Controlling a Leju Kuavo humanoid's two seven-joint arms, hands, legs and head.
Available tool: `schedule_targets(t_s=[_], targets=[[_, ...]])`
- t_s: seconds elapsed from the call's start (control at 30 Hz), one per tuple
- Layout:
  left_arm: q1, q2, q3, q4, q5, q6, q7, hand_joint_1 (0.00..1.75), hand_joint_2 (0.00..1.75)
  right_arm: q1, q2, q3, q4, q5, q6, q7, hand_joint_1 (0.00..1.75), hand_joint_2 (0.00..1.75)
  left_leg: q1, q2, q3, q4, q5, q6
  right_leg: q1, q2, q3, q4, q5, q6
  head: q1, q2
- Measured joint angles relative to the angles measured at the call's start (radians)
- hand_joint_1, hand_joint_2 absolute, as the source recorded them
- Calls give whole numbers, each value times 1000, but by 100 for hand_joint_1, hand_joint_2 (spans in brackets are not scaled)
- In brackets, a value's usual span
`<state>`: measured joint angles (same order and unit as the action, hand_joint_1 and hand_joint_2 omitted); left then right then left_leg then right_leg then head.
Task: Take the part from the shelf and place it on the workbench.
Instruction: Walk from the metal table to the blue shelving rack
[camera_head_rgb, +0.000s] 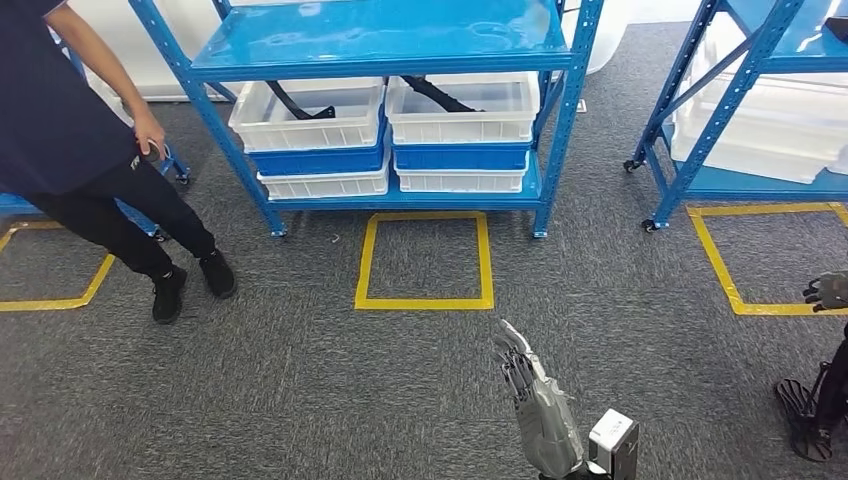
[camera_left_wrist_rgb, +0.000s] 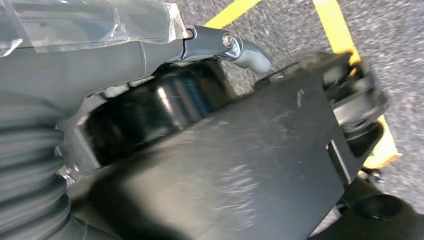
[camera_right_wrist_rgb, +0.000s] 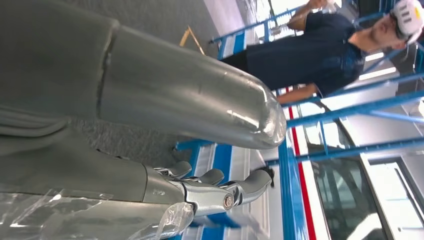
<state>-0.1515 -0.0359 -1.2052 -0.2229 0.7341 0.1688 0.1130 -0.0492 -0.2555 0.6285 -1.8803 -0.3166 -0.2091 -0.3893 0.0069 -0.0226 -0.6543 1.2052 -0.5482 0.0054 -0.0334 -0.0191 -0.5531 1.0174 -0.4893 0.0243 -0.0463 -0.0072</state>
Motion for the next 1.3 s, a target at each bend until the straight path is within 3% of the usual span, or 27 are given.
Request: schedule_targets(t_s=[0.03, 0.07, 0.1, 0.17, 0.23, 0.27, 0.37, 0.43, 0.47, 0.53, 0.57, 0.6, 0.67, 0.73, 0.87, 0.93, 1.0, 1.07, 1.1, 1.13, 1.2, 1.23, 1.3], targets=[[-4, 0, 0, 0, 0, 0, 0, 0, 175, 1, 0, 0, 0, 0, 0, 0, 0, 0, -1, 6, -28, 53, -14, 1, 4, -11, 2, 0, -3, -3, 0, 0], [-6, 0, 0, 0, -1, 0, -1, 0, 175, 1, 0, 0, 0, -1, 1, 1, 0, 0, -3, 8, -39, 71, -10, 6, 7, -19, 5, 0, -6, -5, 0, 0], [-7, 0, 0, 0, 0, 0, -1, 0, 175, 0, -1, 0, 0, -3, 0, 3, 0, 0, -6, 9, -29, 48, 11, 14, 12, -26, 9, 0, -9, -8, 0, 0], [-1, 0, 0, 0, 3, 3, -10, 0, 175, 1, -1, 0, 1, -9, -10, 17, 0, 0, -20, 19, 34, -86, 80, 47, 20, -36, 19, -4, -14, -11, 0, 0], [7, 2, 0, 0, 9, 10, -32, 0, 175, 4, -1, 0, 5, -16, -44, 52, 0, 0, -38, 38, 84, -199, 116, 81, 22, -46, 25, -9, -16, -10, 1, 0], [11, 3, 0, 0, 13, 13, -45, 0, 175, 7, -1, 0, 13, -19, -68, 74, 0, 44, -45, 43, 91, -220, 116, 89, 18, -52, 26, -14, -15, -6, 1, 0], [17, 4, 0, 0, 22, 19, -70, 0, 175, 19, -4, 0, 49, -26, -138, 119, 0, 175, -49, 32, 121, -275, 133, 93, 15, -58, 40, -34, -11, 10, 0, 0], [18, 3, 0, 0, 25, 21, -76, 0, 175, 29, -6, 1, 78, -38, -168, 129, 0, 175, -39, 24, 160, -332, 157, 95, 19, -25, 31, 1, -30, 17, 1, 0], [18, 2, 0, 0, 26, 22, -78, 0, 175, 35, -9, 1, 98, -53, -178, 127, 0, 175, -35, 21, 170, -345, 162, 92, 17, -4, 6, 52, -51, 20, 2, 0], [19, -1, 0, 0, 28, 22, -80, 0, 175, 46, -16, 0, 143, -90, -188, 113, 0, 175, -31, 11, 176, -349, 161, 88, 14, 14, -69, 172, -88, 30, 4, 0], [20, -2, 0, 0, 28, 21, -81, 0, 131, 54, -19, 0, 163, -104, -189, 103, 0, 175, -29, 4, 178, -347, 157, 84, 11, 15, -95, 200, -85, 36, 4, 0], [21, -2, 0, 0, 28, 21, -82, 0, 87, 60, -22, -1, 180, -111, -189, 95, 0, 175, -27, -2, 179, -343, 152, 79, 9, 15, -103, 190, -62, 40, 5, 0], [24, -3, 0, 0, 28, 20, -83, 0, 0, 69, -23, 0, 207, -119, -188, 86, 0, 175, -22, -10, 183, -327, 135, 66, 3, 15, -64, 68, 22, 50, 5, 0], [23, -3, 0, 0, 27, 22, -84, 0, 0, 70, -24, -1, 232, -137, -188, 79, 0, 175, -23, -12, 179, -302, 111, 51, 1, 20, -23, -35, 69, 45, 5, 0], [21, -1, 0, 0, 23, 26, -86, 0, 0, 72, -23, -1, 275, -214, -176, 30, 0, 175, -22, -10, 173, -280, 89, 40, 4, 22, -16, -49, 62, 13, 4, 0], [21, 0, 0, 0, 22, 27, -89, 0, 0, 72, -23, -1, 297, -247, -170, 2, 0, 87, -16, -1, 144, -214, 52, 27, 2, 18, -13, -50, 61, 2, 2, 0], [20, 0, 0, 0, 22, 27, -91, 0, 0, 72, -22, -1, 316, -272, -163, -15, 0, 0, -9, 7, 71, -71, -11, 14, 2, 17, -12, -51, 59, -3, 1, 0], [20, 0, 0, 0, 22, 26, -92, 0, 0, 73, -22, -1, 334, -288, -159, -22, 0, 0, -4, 9, 6, 38, -39, 8, 2, 21, -10, -51, 56, -5, 2, 0], [20, 0, 0, 0, 23, 25, -92, 0, 0, 73, -22, -1, 341, -294, -158, -23, 0, 0, -2, 9, 0, 38, -25, 9, 2, 24, -8, -51, 54, -4, 2, 0], [20, 0, 0, 0, 23, 24, -92, 0, 0, 74, -22, -1, 347, -299, -157, -23, 0, 0, -2, 8, 15, -7, 8, 11, 2, 29, -5, -51, 53, -3, 2, 0], [20, 0, 0, 0, 23, 21, -89, 0, 0, 74, -21, -1, 354, -304, -157, -24, 0, 0, -2, -6, 78, -160, 87, 20, 1, 38, 0, -51, 51, 1, 1, 0], [21, 0, 0, 0, 23, 20, -87, 0, 0, 73, -21, -1, 356, -306, -157, -25, 0, 0, -5, -12, 103, -222, 112, 24, 2, 43, 0, -51, 50, 4, 1, 0], [21, 0, 0, 0, 23, 17, -84, 0, 0, 73, -21, -1, 360, -311, -157, -25, 0, 0, -12, -17, 120, -267, 124, 30, 1, 52, 0, -53, 49, 15, 1, 0]])
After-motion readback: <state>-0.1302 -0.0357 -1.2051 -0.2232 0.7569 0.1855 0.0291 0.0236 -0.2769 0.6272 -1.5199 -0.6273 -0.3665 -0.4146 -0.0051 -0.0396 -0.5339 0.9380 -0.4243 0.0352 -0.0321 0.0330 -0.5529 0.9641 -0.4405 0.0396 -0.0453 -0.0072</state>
